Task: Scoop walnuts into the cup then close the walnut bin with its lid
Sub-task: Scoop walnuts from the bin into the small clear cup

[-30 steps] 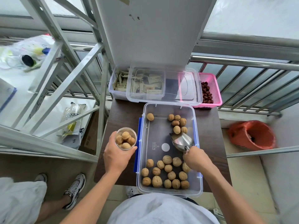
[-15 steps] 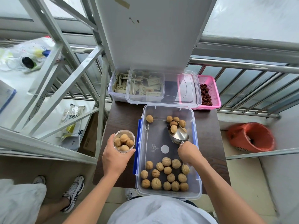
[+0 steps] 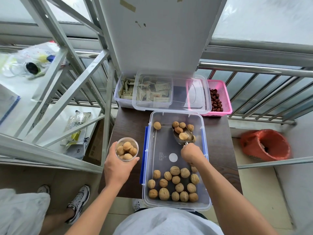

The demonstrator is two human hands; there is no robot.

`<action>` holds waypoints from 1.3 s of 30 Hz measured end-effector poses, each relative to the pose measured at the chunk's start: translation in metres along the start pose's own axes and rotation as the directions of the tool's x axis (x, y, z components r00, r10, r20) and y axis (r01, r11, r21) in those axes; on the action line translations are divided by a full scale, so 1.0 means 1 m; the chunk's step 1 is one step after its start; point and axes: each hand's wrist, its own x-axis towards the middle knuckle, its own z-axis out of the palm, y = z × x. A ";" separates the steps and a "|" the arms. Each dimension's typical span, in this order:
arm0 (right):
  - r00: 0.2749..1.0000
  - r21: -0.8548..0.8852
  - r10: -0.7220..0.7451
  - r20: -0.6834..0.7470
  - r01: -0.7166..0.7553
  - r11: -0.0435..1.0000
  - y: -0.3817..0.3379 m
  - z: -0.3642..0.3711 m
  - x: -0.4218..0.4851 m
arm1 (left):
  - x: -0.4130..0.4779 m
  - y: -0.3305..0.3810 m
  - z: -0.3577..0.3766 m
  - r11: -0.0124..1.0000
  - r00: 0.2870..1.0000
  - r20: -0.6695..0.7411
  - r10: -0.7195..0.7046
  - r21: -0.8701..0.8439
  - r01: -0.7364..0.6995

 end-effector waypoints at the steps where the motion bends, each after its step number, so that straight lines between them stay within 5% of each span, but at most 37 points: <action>1: 1.000 -0.003 -0.003 0.002 0.003 1.000 -0.003 -0.002 -0.001 | 0.000 0.000 0.000 1.000 1.000 0.000 0.001 0.002 -0.001; 13: 0.995 0.059 -0.001 -0.097 0.006 0.998 0.015 0.011 -0.006 | -0.007 0.000 -0.001 1.000 1.000 -0.001 0.010 -0.009 -0.010; 32: 0.929 0.023 -0.265 -0.257 0.280 0.960 0.060 0.015 -0.060 | -0.009 0.003 0.005 1.000 1.000 0.023 0.010 -0.020 -0.009; 39: 0.983 -0.120 -0.113 -0.144 0.096 0.988 0.076 0.010 -0.055 | -0.010 -0.001 0.006 1.000 1.000 0.024 -0.016 -0.020 0.016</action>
